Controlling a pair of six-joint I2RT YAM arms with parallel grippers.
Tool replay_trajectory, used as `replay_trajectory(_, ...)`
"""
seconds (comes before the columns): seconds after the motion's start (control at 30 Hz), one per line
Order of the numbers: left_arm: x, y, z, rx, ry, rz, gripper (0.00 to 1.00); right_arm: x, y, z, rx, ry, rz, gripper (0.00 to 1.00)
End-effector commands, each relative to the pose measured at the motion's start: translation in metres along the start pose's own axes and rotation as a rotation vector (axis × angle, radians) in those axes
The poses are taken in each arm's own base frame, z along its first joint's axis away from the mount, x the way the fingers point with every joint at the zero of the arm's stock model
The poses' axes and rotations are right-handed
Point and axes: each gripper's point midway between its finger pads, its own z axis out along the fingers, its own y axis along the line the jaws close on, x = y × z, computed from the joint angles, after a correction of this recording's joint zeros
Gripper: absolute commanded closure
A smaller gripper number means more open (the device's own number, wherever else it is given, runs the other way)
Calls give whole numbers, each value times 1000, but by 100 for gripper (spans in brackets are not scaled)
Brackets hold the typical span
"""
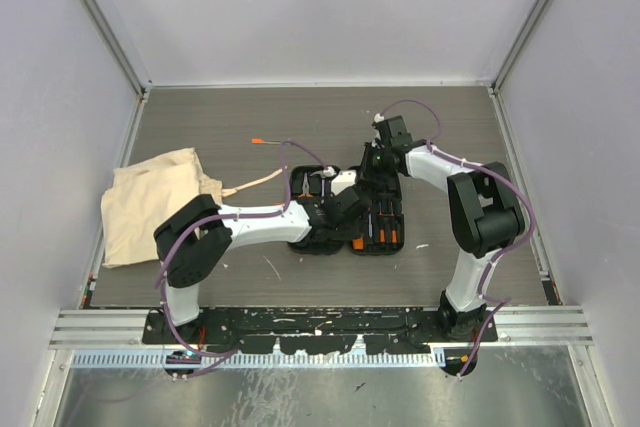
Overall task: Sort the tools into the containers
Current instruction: Place the screwdriver in the storage box.
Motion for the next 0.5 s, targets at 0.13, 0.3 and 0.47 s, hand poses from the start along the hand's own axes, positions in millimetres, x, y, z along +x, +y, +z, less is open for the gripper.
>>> replay_trajectory(0.13, 37, 25, 7, -66, 112, 45, 85, 2, 6, 8, 19, 2, -27, 99)
replay_trajectory(0.3, 37, 24, 7, -64, 112, 44, 86, 8, 0, 5, 82, 8, -59, 99)
replay_trajectory(0.47, 39, 27, 8, -69, 110, 39, 86, 21, -12, 9, 173, 36, -87, 99)
